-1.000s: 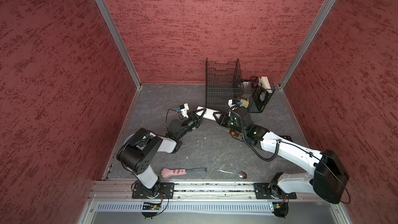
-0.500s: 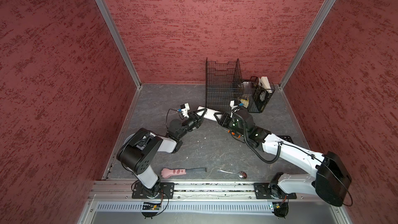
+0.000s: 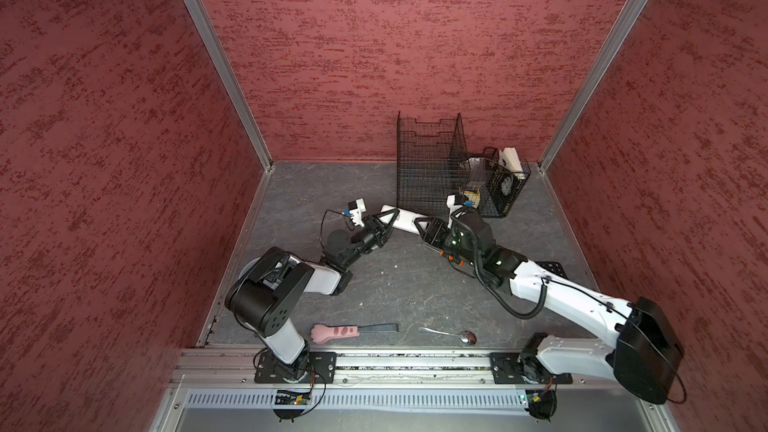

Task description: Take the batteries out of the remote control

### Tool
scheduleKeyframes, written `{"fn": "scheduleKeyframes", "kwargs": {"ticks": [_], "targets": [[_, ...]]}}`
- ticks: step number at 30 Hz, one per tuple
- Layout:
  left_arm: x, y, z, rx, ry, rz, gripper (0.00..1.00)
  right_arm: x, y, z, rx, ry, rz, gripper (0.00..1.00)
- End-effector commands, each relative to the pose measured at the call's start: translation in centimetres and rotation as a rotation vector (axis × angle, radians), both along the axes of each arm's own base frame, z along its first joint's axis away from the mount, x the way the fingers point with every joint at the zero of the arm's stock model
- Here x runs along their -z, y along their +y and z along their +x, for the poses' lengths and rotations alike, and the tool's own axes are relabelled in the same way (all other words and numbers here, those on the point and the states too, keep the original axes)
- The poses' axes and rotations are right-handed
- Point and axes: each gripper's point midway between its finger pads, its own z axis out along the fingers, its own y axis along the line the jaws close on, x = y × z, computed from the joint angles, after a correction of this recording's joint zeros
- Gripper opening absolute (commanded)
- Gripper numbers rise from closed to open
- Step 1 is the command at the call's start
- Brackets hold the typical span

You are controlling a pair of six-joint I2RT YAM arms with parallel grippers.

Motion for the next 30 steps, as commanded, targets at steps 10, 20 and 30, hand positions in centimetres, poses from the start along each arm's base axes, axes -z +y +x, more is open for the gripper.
{"fn": "scheduleKeyframes", "kwargs": {"ticks": [10, 20, 30], "targets": [[-1.6, 0.1, 0.5, -0.021, -0.086, -0.006, 0.00, -0.7, -0.5, -0.2, 0.021, 0.020, 0.062, 0.53], [-1.1, -0.3, 0.7, -0.012, -0.079, 0.004, 0.00, -0.4, -0.1, -0.2, 0.003, 0.027, 0.076, 0.50], [-0.7, -0.4, 0.8, -0.012, -0.073, 0.011, 0.00, -0.5, 0.2, -0.2, -0.010, 0.024, 0.084, 0.46]]}}
